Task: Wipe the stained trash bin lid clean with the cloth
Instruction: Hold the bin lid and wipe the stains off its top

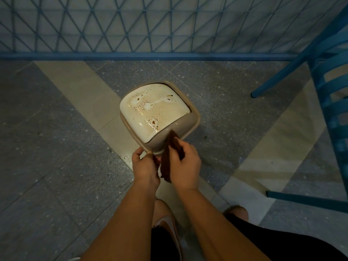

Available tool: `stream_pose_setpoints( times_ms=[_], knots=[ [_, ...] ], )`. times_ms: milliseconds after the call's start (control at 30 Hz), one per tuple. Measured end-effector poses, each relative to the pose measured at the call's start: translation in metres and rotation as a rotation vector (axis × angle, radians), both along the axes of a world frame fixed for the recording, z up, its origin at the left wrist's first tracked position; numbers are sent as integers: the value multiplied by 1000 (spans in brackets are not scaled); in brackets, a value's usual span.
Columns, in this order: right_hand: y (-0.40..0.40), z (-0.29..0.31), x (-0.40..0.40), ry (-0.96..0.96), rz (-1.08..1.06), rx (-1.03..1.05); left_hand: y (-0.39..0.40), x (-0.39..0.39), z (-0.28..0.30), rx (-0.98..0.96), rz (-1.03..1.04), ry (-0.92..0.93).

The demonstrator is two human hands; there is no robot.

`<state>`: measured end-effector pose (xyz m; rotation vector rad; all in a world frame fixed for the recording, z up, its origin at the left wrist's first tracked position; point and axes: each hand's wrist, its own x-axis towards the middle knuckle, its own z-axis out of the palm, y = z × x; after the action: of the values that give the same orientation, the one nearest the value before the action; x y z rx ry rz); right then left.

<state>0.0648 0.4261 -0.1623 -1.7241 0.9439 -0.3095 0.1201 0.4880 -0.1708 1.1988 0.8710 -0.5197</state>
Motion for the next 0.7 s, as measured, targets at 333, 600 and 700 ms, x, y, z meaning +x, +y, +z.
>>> stream_pose_setpoints(
  times_ms=[333,600,700],
  knots=[
    [-26,-19,-31,195,-368,470,17,7,-13,7,98,75],
    [21,-13,6,126,-428,915,8,-4,-15,28,-39,118],
    [17,-21,15,156,-466,842,11,-3,-16,129,-73,105]
  ],
)
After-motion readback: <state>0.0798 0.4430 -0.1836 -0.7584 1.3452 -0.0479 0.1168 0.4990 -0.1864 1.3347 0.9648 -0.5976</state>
